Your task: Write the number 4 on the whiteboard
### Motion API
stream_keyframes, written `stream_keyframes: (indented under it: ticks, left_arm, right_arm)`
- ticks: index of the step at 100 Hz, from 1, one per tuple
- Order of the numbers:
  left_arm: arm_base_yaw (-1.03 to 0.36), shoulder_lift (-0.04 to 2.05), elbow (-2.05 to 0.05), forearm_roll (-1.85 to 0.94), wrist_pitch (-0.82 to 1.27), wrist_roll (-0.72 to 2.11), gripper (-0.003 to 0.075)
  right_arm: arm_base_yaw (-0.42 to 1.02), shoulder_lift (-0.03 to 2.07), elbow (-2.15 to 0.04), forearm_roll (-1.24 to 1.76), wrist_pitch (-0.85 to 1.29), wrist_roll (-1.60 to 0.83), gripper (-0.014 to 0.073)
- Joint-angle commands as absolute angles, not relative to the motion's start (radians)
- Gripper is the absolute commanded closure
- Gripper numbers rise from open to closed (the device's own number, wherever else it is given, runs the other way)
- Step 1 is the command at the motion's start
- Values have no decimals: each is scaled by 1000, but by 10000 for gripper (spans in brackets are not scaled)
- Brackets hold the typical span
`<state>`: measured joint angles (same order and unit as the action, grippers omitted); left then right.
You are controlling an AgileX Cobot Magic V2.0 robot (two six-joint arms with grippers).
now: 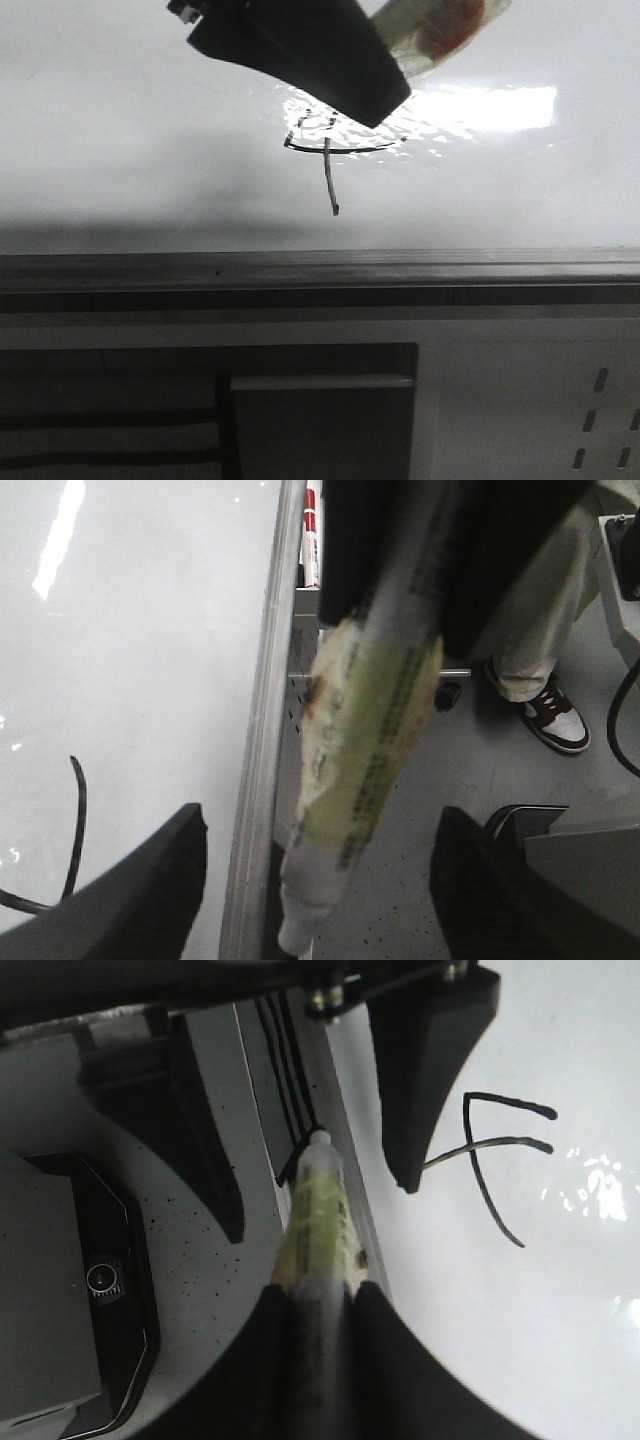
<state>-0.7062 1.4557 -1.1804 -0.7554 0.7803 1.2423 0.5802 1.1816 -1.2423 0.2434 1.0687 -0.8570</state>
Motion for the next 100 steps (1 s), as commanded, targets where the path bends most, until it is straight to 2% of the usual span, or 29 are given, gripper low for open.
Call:
stream_keyframes:
  ticks: [1, 10, 36, 55, 62, 77, 82, 100]
  left_arm:
    - [-713, 1438, -1221, -812, 722, 1249, 289]
    - [-713, 1440, -1221, -812, 710, 1249, 335]
    - [-713, 1440, -1221, -812, 708, 1249, 570]
    - [-713, 1440, -1221, -812, 708, 1249, 679]
    - [-713, 1440, -1221, -812, 708, 1249, 710]
    - [-713, 1440, -1221, -812, 708, 1249, 741]
    - [-713, 1440, -1221, -812, 708, 1249, 741]
    - [-686, 1436, -1221, -790, 700, 1234, 741]
  right_arm:
    - [579, 1155, -1275, 257, 1032, -869, 608]
    - [579, 1155, -1275, 257, 1032, -869, 608]
    - [579, 1155, -1275, 261, 1032, -869, 608]
    - [579, 1155, -1275, 261, 1030, -869, 601]
    - [579, 1155, -1275, 261, 1030, -869, 545]
    - [578, 1155, -1275, 259, 1028, -869, 278]
    - [578, 1153, -1279, 250, 1028, -866, 224]
    - [578, 1098, -1320, 85, 1034, -646, 210]
